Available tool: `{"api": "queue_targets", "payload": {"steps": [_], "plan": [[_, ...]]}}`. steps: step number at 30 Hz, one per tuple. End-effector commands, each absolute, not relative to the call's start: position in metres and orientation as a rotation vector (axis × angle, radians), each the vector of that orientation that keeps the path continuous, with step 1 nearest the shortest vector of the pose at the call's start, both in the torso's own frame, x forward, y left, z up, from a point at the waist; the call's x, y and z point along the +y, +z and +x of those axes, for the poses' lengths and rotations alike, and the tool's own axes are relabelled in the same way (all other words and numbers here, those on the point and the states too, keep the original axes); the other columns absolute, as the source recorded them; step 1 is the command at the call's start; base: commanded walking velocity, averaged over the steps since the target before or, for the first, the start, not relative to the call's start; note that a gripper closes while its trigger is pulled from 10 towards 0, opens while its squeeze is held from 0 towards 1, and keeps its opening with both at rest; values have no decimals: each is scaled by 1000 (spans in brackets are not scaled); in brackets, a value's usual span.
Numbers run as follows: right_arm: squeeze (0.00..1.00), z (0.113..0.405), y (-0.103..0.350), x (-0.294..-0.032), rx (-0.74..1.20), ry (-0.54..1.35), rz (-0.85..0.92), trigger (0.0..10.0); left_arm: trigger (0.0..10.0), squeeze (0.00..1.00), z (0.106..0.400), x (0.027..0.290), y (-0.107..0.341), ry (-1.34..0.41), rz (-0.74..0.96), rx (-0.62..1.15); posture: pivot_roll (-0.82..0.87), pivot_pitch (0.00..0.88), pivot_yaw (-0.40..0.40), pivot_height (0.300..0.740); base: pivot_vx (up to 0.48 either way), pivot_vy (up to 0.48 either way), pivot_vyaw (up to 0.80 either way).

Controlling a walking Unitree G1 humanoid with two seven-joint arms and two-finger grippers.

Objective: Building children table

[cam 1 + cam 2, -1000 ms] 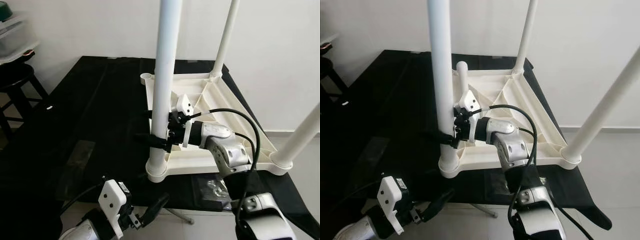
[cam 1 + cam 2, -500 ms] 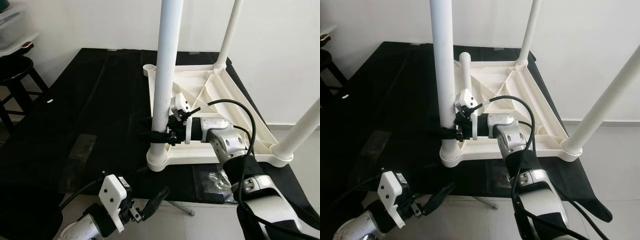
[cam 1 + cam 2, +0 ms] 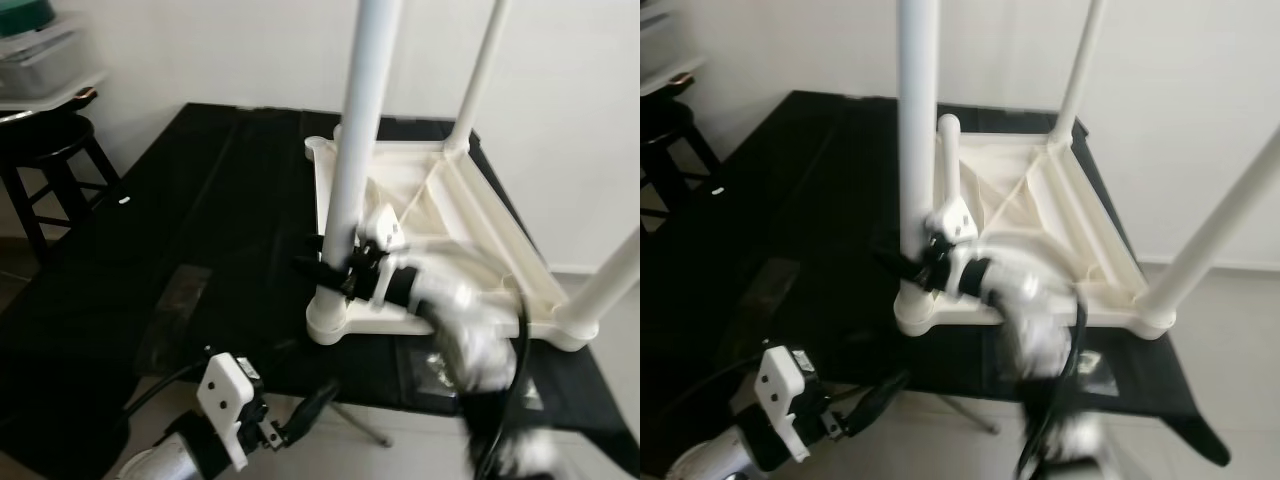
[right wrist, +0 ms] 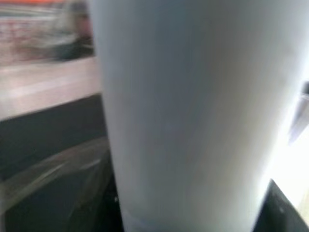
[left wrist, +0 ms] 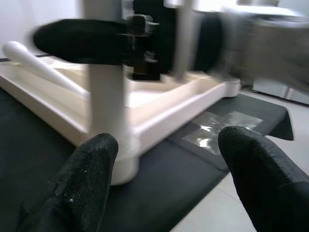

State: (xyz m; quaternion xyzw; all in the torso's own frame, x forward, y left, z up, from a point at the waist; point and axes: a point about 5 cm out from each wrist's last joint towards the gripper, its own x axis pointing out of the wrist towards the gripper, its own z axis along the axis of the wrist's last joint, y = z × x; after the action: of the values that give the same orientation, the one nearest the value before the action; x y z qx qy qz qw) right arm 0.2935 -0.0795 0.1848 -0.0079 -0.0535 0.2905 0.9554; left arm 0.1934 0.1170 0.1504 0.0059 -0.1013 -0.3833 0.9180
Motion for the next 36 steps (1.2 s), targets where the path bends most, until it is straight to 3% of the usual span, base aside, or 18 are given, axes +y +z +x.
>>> {"api": "queue_targets", "payload": {"steps": [1,4,9,10,11,12,13,14,23,24,25,26,33,34,35,36], "plan": [[0,282,159,-86,39,462,-47,0,10000,0,193,118,150,-793,22,-204,19,157,-60,740,0,0,0],[0,275,157,-78,48,483,-38,0,10000,0,193,118,149,-794,22,-204,16,149,-54,740,0,0,0],[0,292,165,-75,15,493,-48,0,10000,0,193,118,147,-797,25,-198,23,124,-58,740,0,0,0],[0,296,168,-74,11,507,-54,7490,10000,0,193,118,146,-798,25,-197,22,123,-57,740,0,0,0],[0,296,168,-74,11,507,-54,7490,10000,0,193,118,146,-798,25,-197,22,123,-57,740,0,0,0],[282,298,176,-67,-11,597,-41,10000,10000,0,193,119,146,-796,26,-198,20,127,-46,740,0,0,0],[282,298,176,-67,-11,597,-41,10000,10000,0,193,119,146,-796,26,-198,20,127,-46,740,0,0,0],[1000,302,198,-58,-75,796,-1,10000,10000,0,194,119,146,-794,27,-198,14,123,-34,740,0,0,0],[1000,303,227,-59,-168,1169,-83,10000,10000,0,196,120,147,-796,26,-199,4,127,-24,740,0,0,0],[502,306,233,-63,-166,1296,-146,10000,10000,0,196,120,147,-795,26,-199,4,127,-24,740,0,0,0],[502,306,233,-63,-166,1296,-146,10000,10000,0,196,120,147,-795,26,-199,4,127,-24,740,0,0,0],[0,313,238,-66,-167,1378,-180,10000,10000,0,197,120,146,-793,27,-199,10,120,-22,740,0,0,0],[0,339,240,-73,-94,1493,-205,10000,10000,0,197,120,146,-785,33,-199,43,127,-30,740,0,0,0],[0,341,239,-75,-78,1512,-199,4275,10000,0,196,120,146,-785,34,-198,48,125,-31,740,0,0,0],[0,341,239,-75,-78,1512,-199,4275,10000,0,196,120,146,-785,34,-198,48,125,-31,740,0,0,0],[0,343,239,-78,-67,1532,-191,2902,10000,0,196,120,146,-784,35,-198,50,131,-30,740,0,0,0]]}}
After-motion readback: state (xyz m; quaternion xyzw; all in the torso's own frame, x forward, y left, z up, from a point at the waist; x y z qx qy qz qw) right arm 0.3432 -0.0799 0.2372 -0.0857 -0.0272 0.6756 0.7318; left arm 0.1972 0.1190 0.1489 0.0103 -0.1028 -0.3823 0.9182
